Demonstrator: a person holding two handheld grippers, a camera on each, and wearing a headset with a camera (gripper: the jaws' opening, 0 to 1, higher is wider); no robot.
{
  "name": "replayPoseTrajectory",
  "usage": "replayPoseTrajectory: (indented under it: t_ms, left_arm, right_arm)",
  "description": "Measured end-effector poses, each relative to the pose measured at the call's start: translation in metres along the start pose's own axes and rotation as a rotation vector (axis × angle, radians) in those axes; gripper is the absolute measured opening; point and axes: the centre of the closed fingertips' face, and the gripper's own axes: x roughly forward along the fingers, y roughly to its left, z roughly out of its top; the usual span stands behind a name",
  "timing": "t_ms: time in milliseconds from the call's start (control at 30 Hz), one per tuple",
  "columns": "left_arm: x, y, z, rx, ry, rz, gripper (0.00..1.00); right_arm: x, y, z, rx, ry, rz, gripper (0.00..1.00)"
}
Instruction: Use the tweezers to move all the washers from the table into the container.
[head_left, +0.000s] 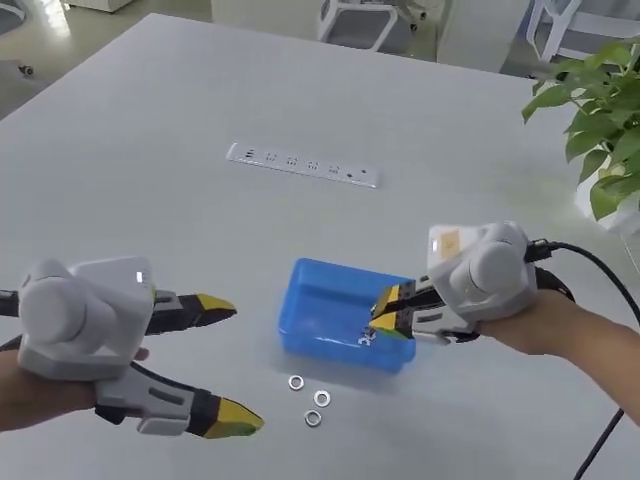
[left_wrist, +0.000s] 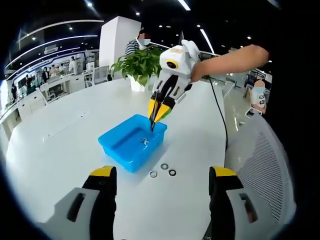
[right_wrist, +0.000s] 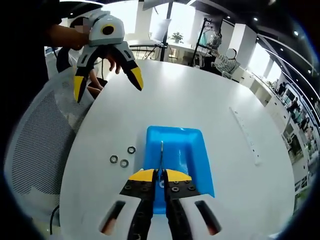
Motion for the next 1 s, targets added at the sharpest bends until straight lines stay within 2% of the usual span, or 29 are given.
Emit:
replayPoseTrajectory:
  t_ms: [233, 367, 567, 800, 1000]
  left_arm:
    - [-0.001, -0.001, 0.005, 0.002, -0.008, 0.007, 0.78]
    - [-0.004, -0.003, 0.019, 0.011, -0.047, -0.004, 0.68]
    - [-0.003, -0.009, 0.037, 0.042, -0.074, -0.029, 0.54]
    - [0.005, -0.016, 0.047, 0.071, -0.085, -0.055, 0.43]
    - [0.014, -0.028, 0.053, 0.105, -0.082, -0.100, 0.33]
  right_arm:
    - [-0.009, 0.009, 0.014, -0.022, -0.015, -0.001, 0.07]
    - [-0.010, 0.018, 0.021, -0.025, -0.019, 0.017, 0.07]
    - [-0.008, 0.036, 0.028, -0.035, -0.020, 0.051, 0.06]
    - [0.000, 0.054, 0.031, -0.047, -0.017, 0.087, 0.06]
    - [0.010, 0.068, 0.031, -0.046, -0.014, 0.118, 0.06]
